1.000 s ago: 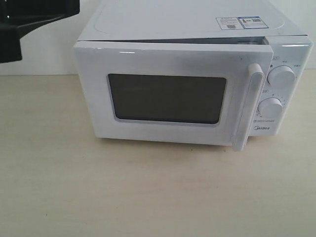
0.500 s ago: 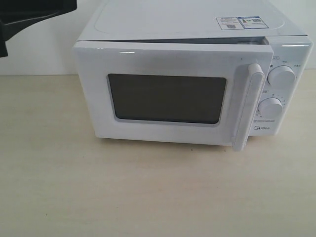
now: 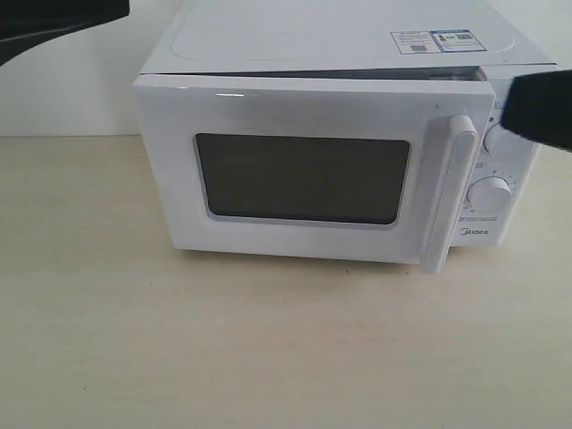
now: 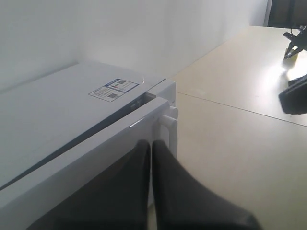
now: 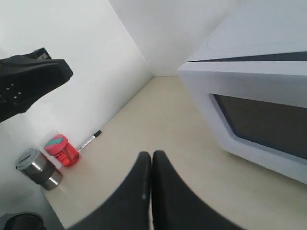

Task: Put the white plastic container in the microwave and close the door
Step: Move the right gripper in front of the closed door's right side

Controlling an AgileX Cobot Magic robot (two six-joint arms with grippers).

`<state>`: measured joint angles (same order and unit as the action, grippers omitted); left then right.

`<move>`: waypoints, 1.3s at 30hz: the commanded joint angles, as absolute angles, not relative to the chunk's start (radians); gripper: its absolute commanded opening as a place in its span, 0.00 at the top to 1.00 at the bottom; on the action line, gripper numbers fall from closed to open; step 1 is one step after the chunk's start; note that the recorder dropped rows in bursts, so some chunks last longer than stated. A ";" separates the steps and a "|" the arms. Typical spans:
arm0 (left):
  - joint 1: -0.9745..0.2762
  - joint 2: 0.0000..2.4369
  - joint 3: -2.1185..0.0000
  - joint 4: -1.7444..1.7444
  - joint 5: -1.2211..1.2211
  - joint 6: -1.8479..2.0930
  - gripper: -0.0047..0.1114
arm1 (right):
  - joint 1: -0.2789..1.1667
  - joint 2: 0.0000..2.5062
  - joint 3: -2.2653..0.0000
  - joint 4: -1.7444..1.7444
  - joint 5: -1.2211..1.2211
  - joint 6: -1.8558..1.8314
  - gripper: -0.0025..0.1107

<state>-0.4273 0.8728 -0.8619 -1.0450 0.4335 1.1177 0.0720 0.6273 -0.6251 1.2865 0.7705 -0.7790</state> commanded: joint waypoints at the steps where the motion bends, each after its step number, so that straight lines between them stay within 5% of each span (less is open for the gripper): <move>1: -0.430 0.843 -0.837 -1.058 0.440 1.102 0.93 | 0.069 0.746 -0.631 1.450 0.755 -1.003 0.98; 11: -0.430 0.834 -0.795 -1.058 0.438 1.100 0.93 | 0.092 0.921 -0.613 1.491 0.574 -1.175 0.98; 22: -0.430 0.834 -0.792 -1.073 0.391 1.100 0.93 | 0.504 0.921 -0.571 1.744 -0.115 -1.572 0.98; 33: -0.430 0.834 -0.792 -1.082 0.402 1.089 0.93 | 0.559 1.020 -0.592 1.496 -0.248 -1.216 0.98; 39: -0.430 0.834 -0.792 -1.086 0.435 1.076 0.93 | 0.559 1.158 -0.593 0.951 -0.370 -0.638 0.98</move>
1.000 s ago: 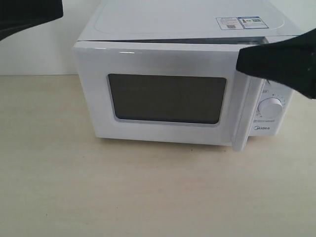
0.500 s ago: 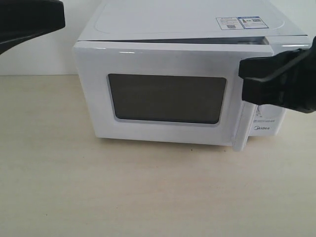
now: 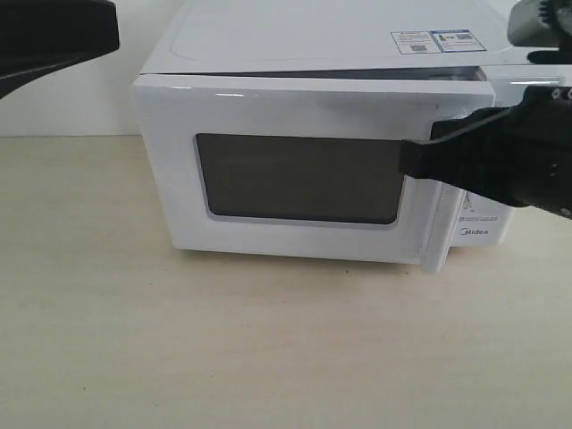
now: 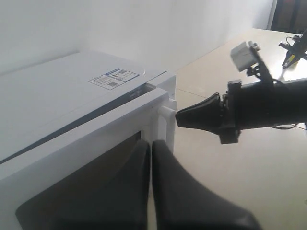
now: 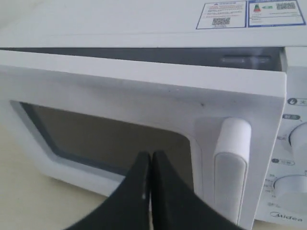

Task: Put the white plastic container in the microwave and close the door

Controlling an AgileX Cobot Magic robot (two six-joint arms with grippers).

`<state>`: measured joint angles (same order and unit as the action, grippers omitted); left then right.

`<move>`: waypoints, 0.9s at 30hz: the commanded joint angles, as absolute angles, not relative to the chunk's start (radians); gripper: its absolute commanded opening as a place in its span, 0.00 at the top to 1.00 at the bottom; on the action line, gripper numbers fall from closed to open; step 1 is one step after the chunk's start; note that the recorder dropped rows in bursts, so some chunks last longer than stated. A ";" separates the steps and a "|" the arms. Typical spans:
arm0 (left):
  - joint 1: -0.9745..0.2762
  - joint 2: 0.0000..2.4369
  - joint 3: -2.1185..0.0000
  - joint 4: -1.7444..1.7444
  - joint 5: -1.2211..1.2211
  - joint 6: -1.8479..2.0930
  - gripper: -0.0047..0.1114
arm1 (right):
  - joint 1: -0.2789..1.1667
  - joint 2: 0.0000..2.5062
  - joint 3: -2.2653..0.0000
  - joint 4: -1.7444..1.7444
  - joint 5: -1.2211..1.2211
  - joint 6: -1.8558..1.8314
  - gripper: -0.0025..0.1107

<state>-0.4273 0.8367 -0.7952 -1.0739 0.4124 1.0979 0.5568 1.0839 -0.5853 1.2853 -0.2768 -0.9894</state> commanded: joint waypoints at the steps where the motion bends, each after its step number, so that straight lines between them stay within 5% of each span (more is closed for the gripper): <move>1: -0.430 0.834 -0.792 -1.086 0.439 1.076 0.93 | 0.559 1.180 -0.593 0.878 -0.402 -0.552 0.98; 11: -0.430 0.834 -0.792 -1.083 0.463 1.064 0.93 | 0.559 1.371 -0.532 0.556 -0.721 -0.189 0.98; 27: -0.430 0.834 -0.792 -1.081 0.463 1.064 0.93 | 0.559 1.469 -0.560 0.570 -0.886 -0.186 0.98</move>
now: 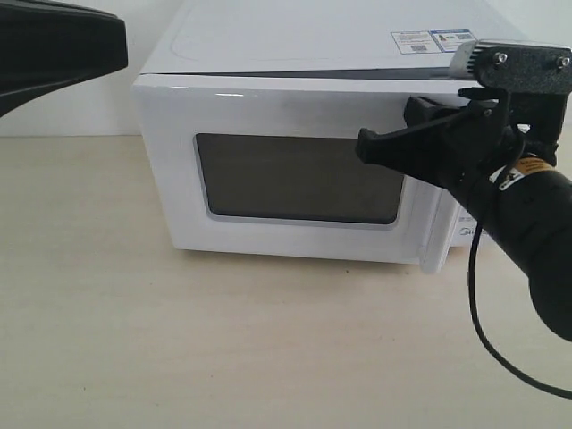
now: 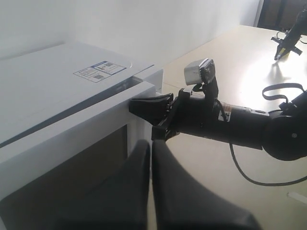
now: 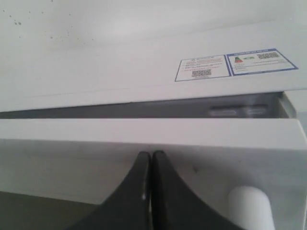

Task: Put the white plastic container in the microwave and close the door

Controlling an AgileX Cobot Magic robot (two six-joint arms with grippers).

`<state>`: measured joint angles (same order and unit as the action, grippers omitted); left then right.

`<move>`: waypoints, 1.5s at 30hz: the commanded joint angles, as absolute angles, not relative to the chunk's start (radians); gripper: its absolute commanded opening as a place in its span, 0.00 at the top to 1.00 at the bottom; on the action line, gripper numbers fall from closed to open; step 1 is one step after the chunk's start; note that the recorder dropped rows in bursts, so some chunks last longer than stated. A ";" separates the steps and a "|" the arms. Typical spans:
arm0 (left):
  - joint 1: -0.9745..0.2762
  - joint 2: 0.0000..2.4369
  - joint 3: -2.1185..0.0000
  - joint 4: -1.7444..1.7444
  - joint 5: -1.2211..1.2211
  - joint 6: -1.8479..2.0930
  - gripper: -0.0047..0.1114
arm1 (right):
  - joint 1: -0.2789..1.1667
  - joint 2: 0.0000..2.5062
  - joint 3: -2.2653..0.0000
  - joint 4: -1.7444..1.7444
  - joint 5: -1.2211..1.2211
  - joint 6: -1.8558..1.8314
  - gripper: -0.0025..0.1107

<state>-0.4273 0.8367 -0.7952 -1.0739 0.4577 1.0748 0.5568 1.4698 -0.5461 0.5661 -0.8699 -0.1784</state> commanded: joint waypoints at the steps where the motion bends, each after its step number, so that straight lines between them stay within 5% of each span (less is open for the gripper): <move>1: -0.430 0.834 -0.792 -1.081 0.463 1.064 0.93 | 0.559 1.469 -0.560 0.570 -0.886 -0.186 0.98; 45: -0.430 0.834 -0.792 -1.081 0.461 1.068 0.93 | 0.557 1.549 -0.581 0.574 -1.015 -0.241 0.98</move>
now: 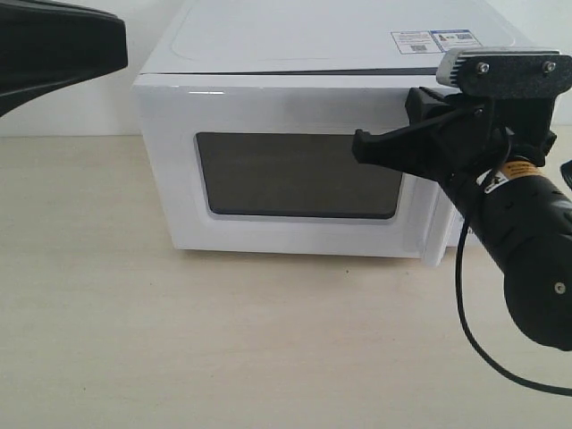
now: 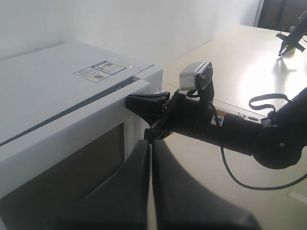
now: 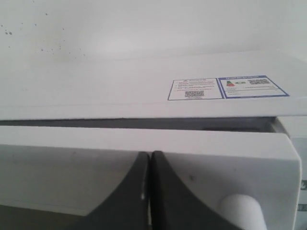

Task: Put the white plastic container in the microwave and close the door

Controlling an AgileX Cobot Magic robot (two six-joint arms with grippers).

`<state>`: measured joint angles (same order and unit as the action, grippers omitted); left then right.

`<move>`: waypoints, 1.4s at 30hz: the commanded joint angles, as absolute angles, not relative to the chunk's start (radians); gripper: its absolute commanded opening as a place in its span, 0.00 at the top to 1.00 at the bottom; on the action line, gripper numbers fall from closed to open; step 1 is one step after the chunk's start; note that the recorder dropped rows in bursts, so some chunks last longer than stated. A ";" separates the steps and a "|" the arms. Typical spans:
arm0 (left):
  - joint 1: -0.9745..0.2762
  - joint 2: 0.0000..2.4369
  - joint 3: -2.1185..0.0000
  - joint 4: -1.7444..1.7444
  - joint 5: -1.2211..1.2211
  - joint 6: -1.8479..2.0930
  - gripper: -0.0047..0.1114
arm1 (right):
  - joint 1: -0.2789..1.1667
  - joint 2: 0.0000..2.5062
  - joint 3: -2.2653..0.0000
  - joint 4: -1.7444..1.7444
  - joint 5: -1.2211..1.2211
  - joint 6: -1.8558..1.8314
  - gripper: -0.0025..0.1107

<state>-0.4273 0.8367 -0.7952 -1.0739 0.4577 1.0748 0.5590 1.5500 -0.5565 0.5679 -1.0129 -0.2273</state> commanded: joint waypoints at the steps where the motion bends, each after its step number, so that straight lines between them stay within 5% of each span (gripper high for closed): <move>1: -0.430 0.834 -0.792 -1.081 0.461 1.068 0.93 | 0.557 1.549 -0.591 0.574 -0.998 -0.244 0.98; 26: -0.430 0.834 -0.792 -1.077 0.450 1.073 0.93 | 0.651 1.466 -0.627 0.680 -0.877 -0.450 0.98; 31: -0.430 0.834 -0.792 -1.077 0.450 1.073 0.93 | 0.777 1.471 -0.567 0.861 -1.016 -0.544 0.98; 42: -0.430 0.834 -0.792 -1.077 0.444 1.073 0.93 | 0.785 1.601 -0.565 0.864 -1.134 -0.432 0.98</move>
